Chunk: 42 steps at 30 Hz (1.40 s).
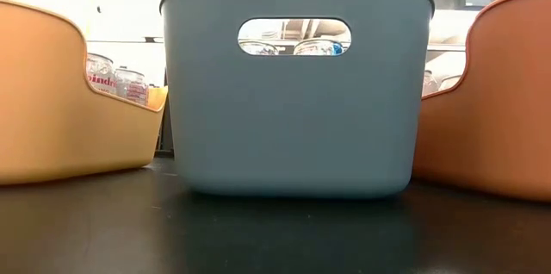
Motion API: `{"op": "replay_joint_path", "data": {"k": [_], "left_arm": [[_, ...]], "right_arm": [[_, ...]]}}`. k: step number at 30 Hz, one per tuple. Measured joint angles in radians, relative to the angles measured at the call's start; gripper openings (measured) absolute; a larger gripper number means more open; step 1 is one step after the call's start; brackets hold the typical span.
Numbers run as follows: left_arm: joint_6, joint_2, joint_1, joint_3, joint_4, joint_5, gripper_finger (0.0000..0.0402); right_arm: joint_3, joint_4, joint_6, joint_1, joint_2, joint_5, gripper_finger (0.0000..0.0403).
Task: Sort soda cans
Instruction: Put the blue-white soda can into the orange bin
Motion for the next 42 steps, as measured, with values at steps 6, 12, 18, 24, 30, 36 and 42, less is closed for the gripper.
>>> {"op": "replay_joint_path", "data": {"k": [6,12,18,24,30,36,42], "left_arm": [[0.164,0.098,0.138,0.034,0.107,0.095,0.0294],[0.279,0.244,0.185,0.153,0.137,0.182,0.0294],[0.364,0.427,0.213,0.388,0.126,0.244,0.0294],[0.398,0.562,0.228,0.542,0.065,0.262,0.0294],[0.372,0.587,0.241,0.523,0.074,0.259,0.0294],[0.368,0.58,0.24,0.525,0.133,0.256,0.0294],[0.357,0.582,0.24,0.523,0.13,0.246,0.0294]], "right_arm": [[0.012,0.003,0.003,0.166,0.0,0.247,0.0004],[0.012,0.003,0.003,0.209,0.003,0.338,0.0004],[0.012,0.0,0.002,0.185,0.003,0.341,0.0004],[0.012,0.0,0.002,0.192,0.003,0.341,0.0004],[0.012,-0.008,0.0,0.203,0.003,0.341,0.0004],[0.012,-0.017,0.041,0.186,0.003,0.339,0.0004],[0.012,-0.019,0.079,0.091,0.034,0.312,0.0009]]}}
